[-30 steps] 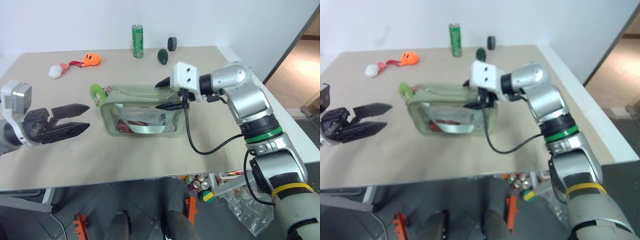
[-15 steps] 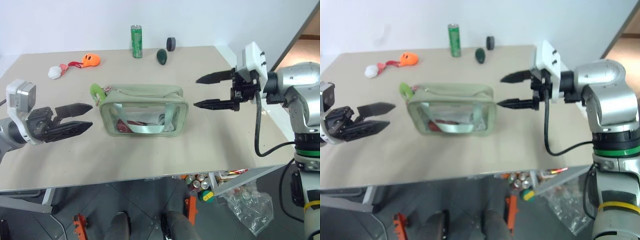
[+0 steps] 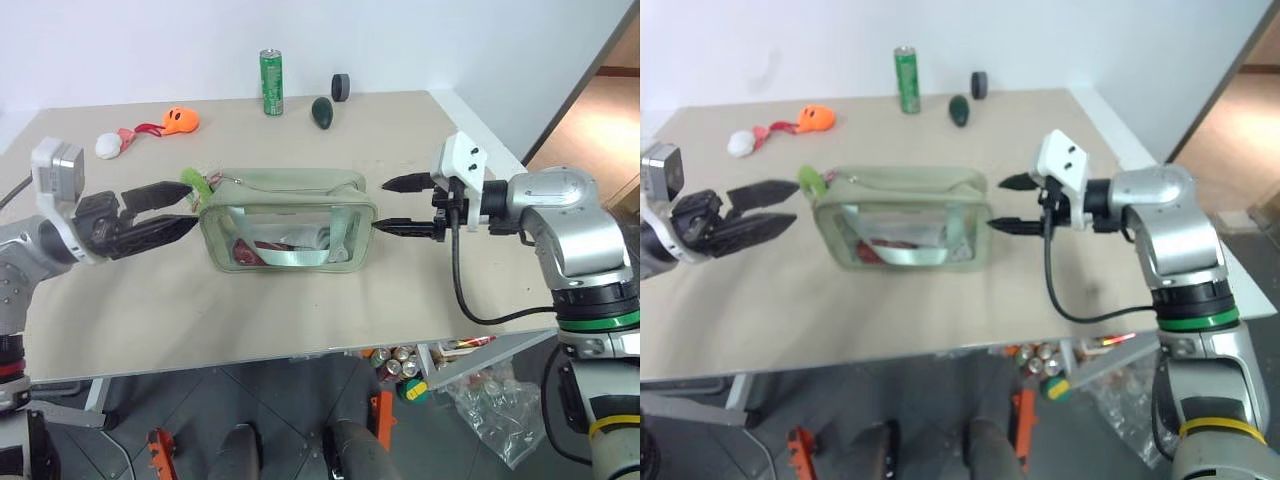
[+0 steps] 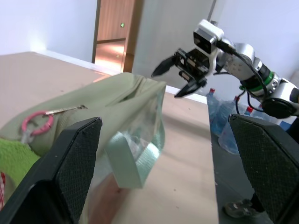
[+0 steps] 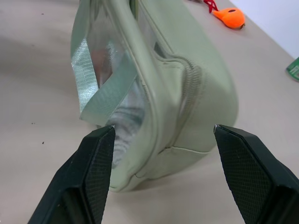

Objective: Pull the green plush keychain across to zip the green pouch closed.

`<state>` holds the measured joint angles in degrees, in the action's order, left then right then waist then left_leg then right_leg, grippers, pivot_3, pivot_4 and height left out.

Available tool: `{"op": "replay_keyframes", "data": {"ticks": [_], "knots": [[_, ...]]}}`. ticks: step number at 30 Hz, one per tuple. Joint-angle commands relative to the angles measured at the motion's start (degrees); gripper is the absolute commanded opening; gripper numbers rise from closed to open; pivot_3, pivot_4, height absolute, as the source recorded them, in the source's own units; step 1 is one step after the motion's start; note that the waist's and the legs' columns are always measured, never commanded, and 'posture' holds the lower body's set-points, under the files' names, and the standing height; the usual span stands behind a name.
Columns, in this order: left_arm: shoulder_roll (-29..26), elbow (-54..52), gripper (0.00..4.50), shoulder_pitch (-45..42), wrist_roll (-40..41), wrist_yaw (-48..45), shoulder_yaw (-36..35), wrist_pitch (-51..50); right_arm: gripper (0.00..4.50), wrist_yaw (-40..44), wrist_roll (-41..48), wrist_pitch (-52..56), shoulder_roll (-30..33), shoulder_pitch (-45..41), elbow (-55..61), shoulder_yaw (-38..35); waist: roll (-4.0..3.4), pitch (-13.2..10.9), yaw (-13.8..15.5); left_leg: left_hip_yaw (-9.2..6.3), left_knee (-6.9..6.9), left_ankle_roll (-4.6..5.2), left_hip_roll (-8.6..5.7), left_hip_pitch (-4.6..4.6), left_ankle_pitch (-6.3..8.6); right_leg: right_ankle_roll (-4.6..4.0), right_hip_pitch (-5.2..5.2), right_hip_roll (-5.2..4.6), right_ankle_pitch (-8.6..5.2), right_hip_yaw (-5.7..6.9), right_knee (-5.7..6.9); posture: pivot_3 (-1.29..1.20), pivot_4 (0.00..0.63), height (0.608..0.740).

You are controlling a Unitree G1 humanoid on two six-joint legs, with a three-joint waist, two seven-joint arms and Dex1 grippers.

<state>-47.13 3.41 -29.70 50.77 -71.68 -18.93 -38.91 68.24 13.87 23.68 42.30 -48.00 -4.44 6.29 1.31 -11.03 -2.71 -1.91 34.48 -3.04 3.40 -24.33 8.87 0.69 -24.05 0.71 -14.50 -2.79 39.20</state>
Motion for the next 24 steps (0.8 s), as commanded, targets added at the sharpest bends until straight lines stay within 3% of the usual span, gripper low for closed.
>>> {"op": "replay_keyframes", "data": {"ticks": [1,7,10,16,18,24], "knots": [[0.29,-0.59,4.50,-1.17,-0.44,0.16,-0.30,1.10,3.47,-0.87,-0.33,-0.77,-0.35,-0.23,0.03,-0.43,0.00,0.00,0.00,0.03,0.00,0.00,0.00,0.00,0.00,0.01,-0.01,0.00,0.01,-0.03,0.00,0.00,0.150,0.740],[2.47,0.03,4.50,-1.83,-1.14,1.60,-0.12,2.31,3.47,-1.78,-0.10,0.35,-2.18,0.25,1.01,0.29,0.00,0.00,-0.01,0.10,0.00,0.00,0.01,0.00,0.00,0.05,-0.06,0.01,0.03,-0.11,0.00,0.00,0.150,0.740],[3.70,-0.05,4.50,-2.14,-1.36,2.37,-0.02,2.91,2.73,-2.48,-0.56,0.55,-3.31,0.00,0.43,0.62,0.00,0.00,-0.01,0.15,0.02,0.00,0.00,0.00,0.00,0.10,-0.06,0.01,0.07,-0.18,0.00,0.00,0.150,0.740],[5.74,0.09,4.50,-2.98,-1.16,4.22,-0.75,3.79,0.53,-3.11,-0.66,0.68,-4.24,-0.01,0.05,0.74,0.00,0.00,-0.01,0.22,0.05,0.00,-0.01,0.00,0.00,0.16,-0.06,0.01,0.11,-0.27,0.00,0.00,0.150,0.740],[6.35,0.07,4.50,-3.16,-1.01,4.96,-1.05,4.15,0.04,-3.07,-0.59,0.61,-4.28,0.12,0.10,0.81,0.00,0.00,-0.02,0.22,0.05,0.00,-0.01,0.00,0.00,0.16,-0.06,0.01,0.11,-0.27,0.00,0.00,0.150,0.740],[7.05,1.09,4.50,-3.45,-1.27,7.21,-2.52,5.19,0.04,-2.93,-0.58,0.34,-4.42,0.27,0.07,0.99,0.00,0.00,-0.03,0.23,0.06,0.00,-0.01,0.00,0.00,0.18,-0.06,0.01,0.12,-0.29,0.00,0.00,0.150,0.740]]}}
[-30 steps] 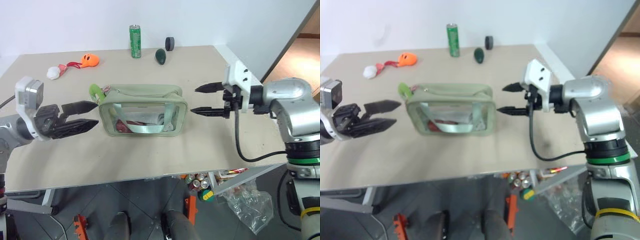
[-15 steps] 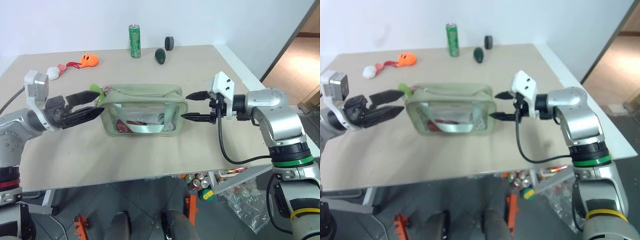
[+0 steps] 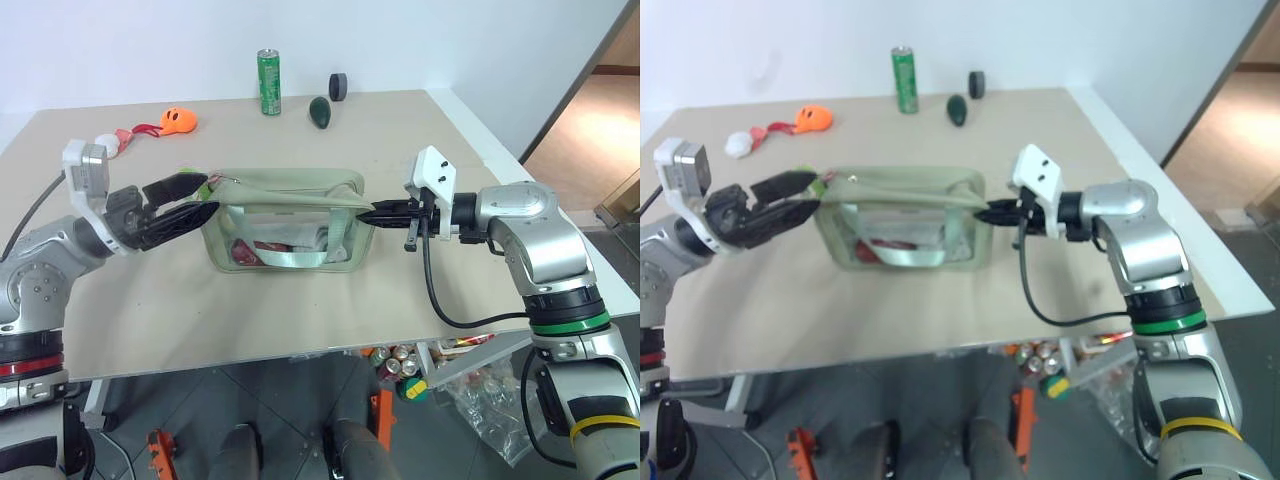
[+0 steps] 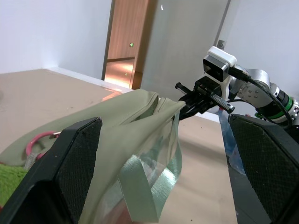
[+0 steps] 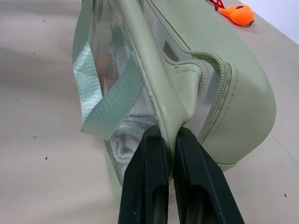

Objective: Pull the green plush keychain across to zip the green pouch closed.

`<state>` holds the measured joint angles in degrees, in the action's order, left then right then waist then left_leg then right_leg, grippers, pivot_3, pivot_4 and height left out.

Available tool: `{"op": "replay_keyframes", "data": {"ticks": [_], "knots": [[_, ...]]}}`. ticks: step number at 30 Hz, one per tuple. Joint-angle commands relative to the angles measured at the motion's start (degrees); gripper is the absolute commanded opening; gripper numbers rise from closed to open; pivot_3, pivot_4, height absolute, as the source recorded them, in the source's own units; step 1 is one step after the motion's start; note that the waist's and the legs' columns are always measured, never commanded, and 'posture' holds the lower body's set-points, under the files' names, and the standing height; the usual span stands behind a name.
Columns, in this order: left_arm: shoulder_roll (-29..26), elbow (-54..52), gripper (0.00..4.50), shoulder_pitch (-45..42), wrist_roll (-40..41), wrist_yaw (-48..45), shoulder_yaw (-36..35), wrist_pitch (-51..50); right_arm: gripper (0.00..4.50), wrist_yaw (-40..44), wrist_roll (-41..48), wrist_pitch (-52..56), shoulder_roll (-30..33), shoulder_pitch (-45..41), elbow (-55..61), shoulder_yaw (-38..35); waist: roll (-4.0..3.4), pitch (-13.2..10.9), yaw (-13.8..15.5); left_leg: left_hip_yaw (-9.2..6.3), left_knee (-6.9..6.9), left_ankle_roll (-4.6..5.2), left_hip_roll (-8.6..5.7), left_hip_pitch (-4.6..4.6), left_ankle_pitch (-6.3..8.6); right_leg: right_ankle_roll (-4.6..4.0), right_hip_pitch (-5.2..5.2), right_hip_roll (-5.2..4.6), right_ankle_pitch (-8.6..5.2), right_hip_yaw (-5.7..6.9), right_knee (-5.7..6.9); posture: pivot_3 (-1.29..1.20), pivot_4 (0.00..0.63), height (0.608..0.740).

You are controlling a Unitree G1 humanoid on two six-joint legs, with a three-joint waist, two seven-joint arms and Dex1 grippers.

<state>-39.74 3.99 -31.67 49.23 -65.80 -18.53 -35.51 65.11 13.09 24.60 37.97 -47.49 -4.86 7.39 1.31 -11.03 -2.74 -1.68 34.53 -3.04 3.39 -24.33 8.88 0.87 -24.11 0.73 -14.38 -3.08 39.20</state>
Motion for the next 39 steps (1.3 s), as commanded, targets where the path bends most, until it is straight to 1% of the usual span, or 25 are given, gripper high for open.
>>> {"op": "replay_keyframes", "data": {"ticks": [1,4,7,10,17,22,26,32,39], "knots": [[-0.36,1.28,4.50,-1.72,0.15,2.14,-3.50,2.14,0.04,0.18,0.16,-0.63,-0.15,-0.24,0.46,-0.06,0.00,0.00,0.00,0.00,0.00,0.00,0.00,0.00,0.00,0.00,0.00,0.00,0.00,0.00,0.00,0.00,0.150,0.740],[-0.67,7.78,4.50,-4.06,-1.06,7.08,-6.27,3.50,0.04,-0.38,-0.08,-0.52,-0.43,-0.16,0.50,0.01,0.00,0.00,-0.01,0.00,0.01,0.00,0.00,0.01,0.00,-0.01,-0.01,0.02,0.02,0.00,0.00,0.00,0.150,0.740],[-1.80,15.28,4.50,-6.17,-4.47,10.29,-6.94,5.60,0.04,-0.59,-0.14,-0.21,-0.49,0.20,0.76,0.08,0.01,0.01,-0.03,0.00,0.02,0.00,0.01,0.01,0.00,0.00,-0.01,0.02,0.05,-0.01,0.00,0.00,0.150,0.740],[-2.37,19.40,4.50,-7.14,-6.34,10.07,-6.65,7.18,0.04,-0.69,-0.21,-0.12,-0.57,0.58,1.12,0.19,0.02,0.01,-0.06,0.05,0.03,0.00,0.00,0.02,0.00,0.02,-0.01,0.02,0.07,-0.06,0.00,0.00,0.150,0.740],[-1.46,26.57,4.50,-8.22,-11.34,10.06,-3.91,9.66,0.04,-1.69,-0.21,0.13,-0.91,1.25,2.11,0.17,0.09,0.05,-0.07,0.06,0.03,0.00,0.01,0.02,0.00,0.02,-0.02,0.02,0.10,-0.06,0.00,0.00,0.150,0.740],[-0.86,25.85,4.50,-6.38,-13.20,6.01,-1.00,9.30,0.04,-2.24,-0.05,0.75,-0.51,2.11,3.30,-0.27,0.12,0.08,-0.07,0.09,0.03,-0.01,0.01,0.03,-0.01,0.03,-0.02,0.03,0.13,-0.10,0.00,0.00,0.150,0.740],[0.23,23.88,4.50,-6.02,-14.47,6.36,1.02,8.05,0.04,-2.49,0.01,1.09,-0.36,2.49,3.92,-0.39,0.13,0.08,-0.07,0.10,0.03,-0.01,0.01,0.03,-0.01,0.03,-0.02,0.03,0.13,-0.12,0.00,0.00,0.150,0.740],[2.02,21.81,4.50,-6.65,-14.93,7.79,2.27,6.54,0.04,-2.92,0.19,1.68,-0.24,3.06,4.79,-0.42,0.13,0.08,-0.07,0.12,0.04,-0.01,0.01,0.03,-0.01,0.07,-0.02,0.03,0.16,-0.15,0.00,0.00,0.150,0.740],[2.54,22.03,4.50,-8.84,-14.30,9.13,1.27,4.98,0.04,-3.33,0.33,2.13,-0.14,3.54,5.23,-0.62,0.14,0.09,-0.05,0.11,0.05,-0.01,0.01,0.03,-0.01,0.09,-0.02,0.04,0.17,-0.14,0.00,0.00,0.150,0.740]]}}
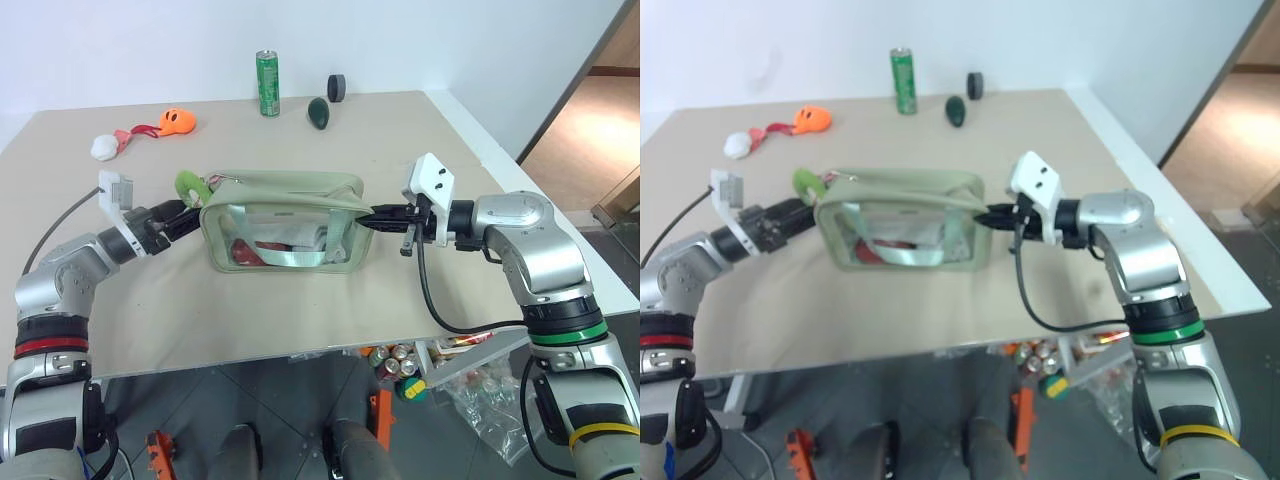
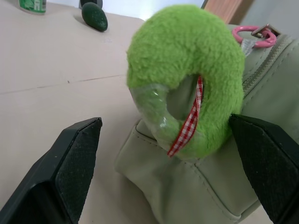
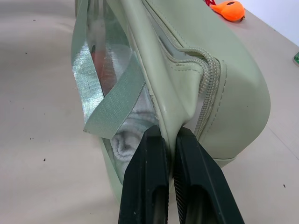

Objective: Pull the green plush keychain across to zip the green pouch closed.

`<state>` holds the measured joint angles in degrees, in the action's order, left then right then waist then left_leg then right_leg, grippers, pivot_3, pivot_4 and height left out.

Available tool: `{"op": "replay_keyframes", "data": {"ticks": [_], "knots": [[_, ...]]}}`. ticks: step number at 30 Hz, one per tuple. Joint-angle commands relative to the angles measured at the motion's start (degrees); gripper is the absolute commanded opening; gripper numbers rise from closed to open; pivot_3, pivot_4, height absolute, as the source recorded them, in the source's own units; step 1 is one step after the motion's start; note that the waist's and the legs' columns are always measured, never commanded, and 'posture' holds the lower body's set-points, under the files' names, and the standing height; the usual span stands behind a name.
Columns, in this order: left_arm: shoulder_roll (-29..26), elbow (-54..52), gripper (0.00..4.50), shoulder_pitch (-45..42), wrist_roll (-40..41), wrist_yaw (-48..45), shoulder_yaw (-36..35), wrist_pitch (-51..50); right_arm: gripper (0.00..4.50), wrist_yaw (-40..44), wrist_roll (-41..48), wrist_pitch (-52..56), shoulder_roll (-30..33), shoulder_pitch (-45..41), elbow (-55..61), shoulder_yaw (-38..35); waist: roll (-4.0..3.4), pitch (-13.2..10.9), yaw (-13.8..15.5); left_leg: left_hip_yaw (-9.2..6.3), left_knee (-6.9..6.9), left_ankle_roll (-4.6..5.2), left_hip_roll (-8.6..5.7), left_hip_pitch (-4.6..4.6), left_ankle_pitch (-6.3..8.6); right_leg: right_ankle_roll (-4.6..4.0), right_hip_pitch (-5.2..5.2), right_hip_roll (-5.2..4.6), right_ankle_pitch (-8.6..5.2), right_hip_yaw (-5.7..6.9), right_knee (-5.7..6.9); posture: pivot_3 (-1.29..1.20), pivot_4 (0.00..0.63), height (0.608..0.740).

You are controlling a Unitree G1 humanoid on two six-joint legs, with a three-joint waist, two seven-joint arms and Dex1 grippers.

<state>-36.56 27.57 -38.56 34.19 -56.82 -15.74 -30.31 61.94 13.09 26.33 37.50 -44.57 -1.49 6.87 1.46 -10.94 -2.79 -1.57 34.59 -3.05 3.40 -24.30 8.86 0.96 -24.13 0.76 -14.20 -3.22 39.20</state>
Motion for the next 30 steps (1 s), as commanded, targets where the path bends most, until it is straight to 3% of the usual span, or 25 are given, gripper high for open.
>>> {"op": "replay_keyframes", "data": {"ticks": [1,5,8,15,19,30], "knots": [[-0.74,-1.59,4.50,-1.98,0.98,0.28,-1.84,-0.47,0.04,-0.18,0.38,0.48,0.41,0.76,2.04,-0.17,0.00,0.00,-0.01,0.00,0.01,0.00,0.00,0.00,0.00,0.01,0.00,0.00,0.00,-0.01,0.00,0.00,0.150,0.740],[-0.71,-0.71,4.50,-2.72,2.14,1.11,-3.61,-1.59,0.04,-0.34,0.50,0.54,0.53,0.96,2.13,-0.26,0.00,0.00,-0.03,0.01,0.01,0.00,0.00,0.00,0.00,0.01,0.00,0.00,0.01,-0.02,0.00,0.00,0.150,0.740],[-0.36,-1.05,3.74,-2.84,2.59,1.56,-4.04,-2.32,0.00,-0.49,0.47,0.46,0.40,0.72,1.76,-0.15,0.01,0.00,-0.03,0.01,0.01,0.00,0.00,0.00,0.00,0.02,0.00,0.00,0.01,-0.02,0.00,0.00,0.150,0.740],[-0.21,-2.00,1.29,-2.34,3.47,1.48,-4.28,-3.19,0.00,-0.57,0.36,0.25,-0.02,0.35,1.30,0.26,0.01,0.01,-0.01,0.01,0.04,0.00,0.00,0.00,0.00,0.03,0.01,-0.01,0.02,-0.02,0.00,0.00,0.150,0.740],[-0.14,-2.95,0.13,-1.91,4.11,1.16,-4.47,-3.91,0.00,-0.58,0.34,0.15,-0.11,0.15,1.12,0.28,0.01,0.01,-0.01,0.02,0.04,0.00,-0.01,0.00,0.00,0.03,0.01,-0.01,0.02,-0.02,0.00,0.00,0.150,0.740],[0.90,-5.44,0.13,-5.36,5.83,4.45,-6.09,-2.00,0.00,-0.58,0.09,-0.18,-0.57,-0.34,0.65,0.63,0.04,0.02,0.02,0.00,0.04,0.00,0.00,0.00,0.00,0.03,0.01,-0.01,0.03,-0.01,0.00,0.00,0.150,0.740]]}}
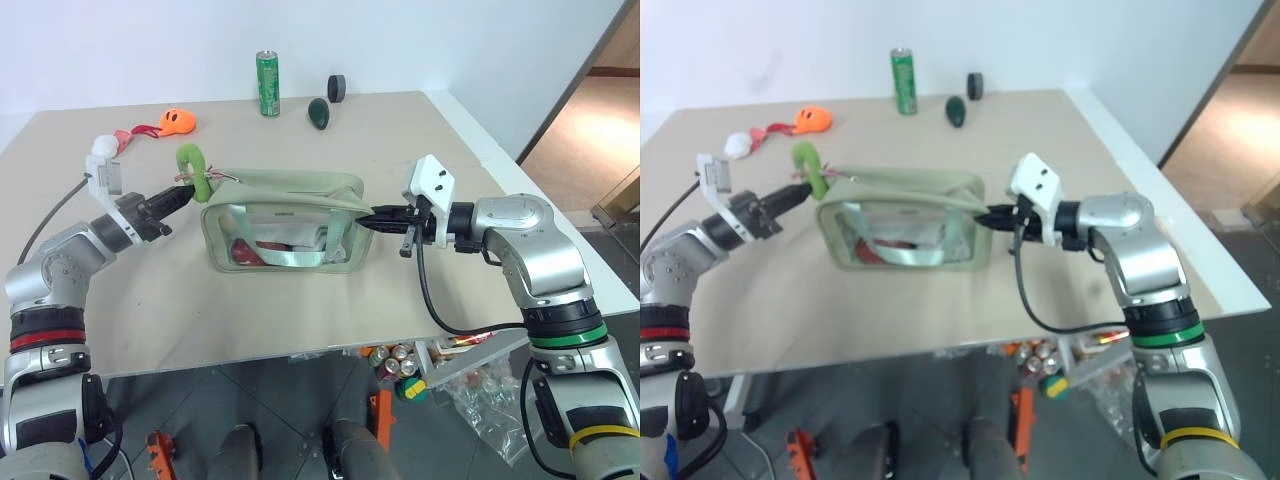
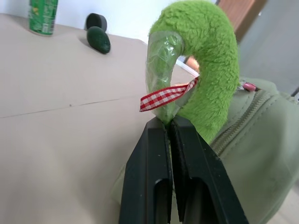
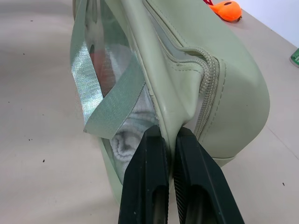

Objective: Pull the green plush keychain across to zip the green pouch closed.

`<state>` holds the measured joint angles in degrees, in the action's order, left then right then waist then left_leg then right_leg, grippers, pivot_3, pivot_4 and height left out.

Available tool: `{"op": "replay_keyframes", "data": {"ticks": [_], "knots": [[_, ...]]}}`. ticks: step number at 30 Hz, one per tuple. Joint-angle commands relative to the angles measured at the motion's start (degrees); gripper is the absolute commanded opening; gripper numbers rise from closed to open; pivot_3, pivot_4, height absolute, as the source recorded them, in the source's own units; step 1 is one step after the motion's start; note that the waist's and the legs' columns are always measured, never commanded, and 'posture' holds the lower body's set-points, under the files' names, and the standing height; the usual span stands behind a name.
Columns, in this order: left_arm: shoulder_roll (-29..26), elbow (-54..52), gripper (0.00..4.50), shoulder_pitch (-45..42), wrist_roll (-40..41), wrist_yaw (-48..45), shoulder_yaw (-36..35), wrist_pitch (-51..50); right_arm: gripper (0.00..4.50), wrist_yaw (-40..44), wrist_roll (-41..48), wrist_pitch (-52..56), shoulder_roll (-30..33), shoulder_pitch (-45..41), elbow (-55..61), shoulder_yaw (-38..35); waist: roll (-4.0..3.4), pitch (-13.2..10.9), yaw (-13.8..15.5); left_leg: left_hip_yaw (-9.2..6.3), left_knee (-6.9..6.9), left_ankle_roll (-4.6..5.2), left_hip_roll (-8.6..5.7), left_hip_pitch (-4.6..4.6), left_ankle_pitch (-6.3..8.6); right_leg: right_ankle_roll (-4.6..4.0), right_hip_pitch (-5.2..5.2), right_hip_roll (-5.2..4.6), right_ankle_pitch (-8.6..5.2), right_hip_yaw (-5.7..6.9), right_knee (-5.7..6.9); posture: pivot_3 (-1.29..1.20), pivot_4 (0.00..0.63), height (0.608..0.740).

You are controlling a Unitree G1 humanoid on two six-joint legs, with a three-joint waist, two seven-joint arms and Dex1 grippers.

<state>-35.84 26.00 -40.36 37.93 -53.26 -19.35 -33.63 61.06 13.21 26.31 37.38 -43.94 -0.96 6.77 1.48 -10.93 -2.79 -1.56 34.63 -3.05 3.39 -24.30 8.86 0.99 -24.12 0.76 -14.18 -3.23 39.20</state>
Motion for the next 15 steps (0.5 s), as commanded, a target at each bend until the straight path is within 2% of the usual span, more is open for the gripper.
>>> {"op": "replay_keyframes", "data": {"ticks": [1,6,10,15], "knots": [[0.55,-5.22,0.13,-4.40,2.83,0.94,-2.44,0.84,0.00,0.31,-0.06,-0.22,-0.47,-0.98,0.08,0.74,0.05,0.02,0.01,0.00,0.01,0.00,0.00,-0.01,0.00,0.01,0.00,0.00,0.00,0.00,0.00,0.00,0.150,0.740],[1.69,-14.97,0.13,-6.66,5.39,-1.49,1.81,-3.23,0.00,0.30,-0.23,-0.61,-0.71,-1.32,-0.40,0.83,0.12,0.05,-0.02,0.04,0.01,-0.02,-0.01,-0.02,-0.01,0.04,0.00,-0.01,0.03,-0.06,-0.01,0.00,0.150,0.740],[0.43,-21.13,0.13,-6.37,7.23,-4.96,6.07,-8.13,0.00,0.07,-0.42,-0.84,-0.97,-1.65,-0.73,0.84,0.12,0.05,-0.19,0.09,-0.01,-0.02,-0.01,0.04,-0.01,0.04,0.00,0.02,0.03,-0.13,-0.01,0.00,0.150,0.740],[-1.95,-20.27,0.13,-4.89,5.11,-7.46,7.70,-8.17,0.00,-0.29,-0.43,-0.63,-1.01,-1.43,-0.35,0.50,0.12,0.05,-0.40,0.09,0.00,-0.01,0.00,0.05,-0.01,0.04,-0.01,0.04,0.03,-0.14,-0.01,0.00,0.150,0.740]]}}
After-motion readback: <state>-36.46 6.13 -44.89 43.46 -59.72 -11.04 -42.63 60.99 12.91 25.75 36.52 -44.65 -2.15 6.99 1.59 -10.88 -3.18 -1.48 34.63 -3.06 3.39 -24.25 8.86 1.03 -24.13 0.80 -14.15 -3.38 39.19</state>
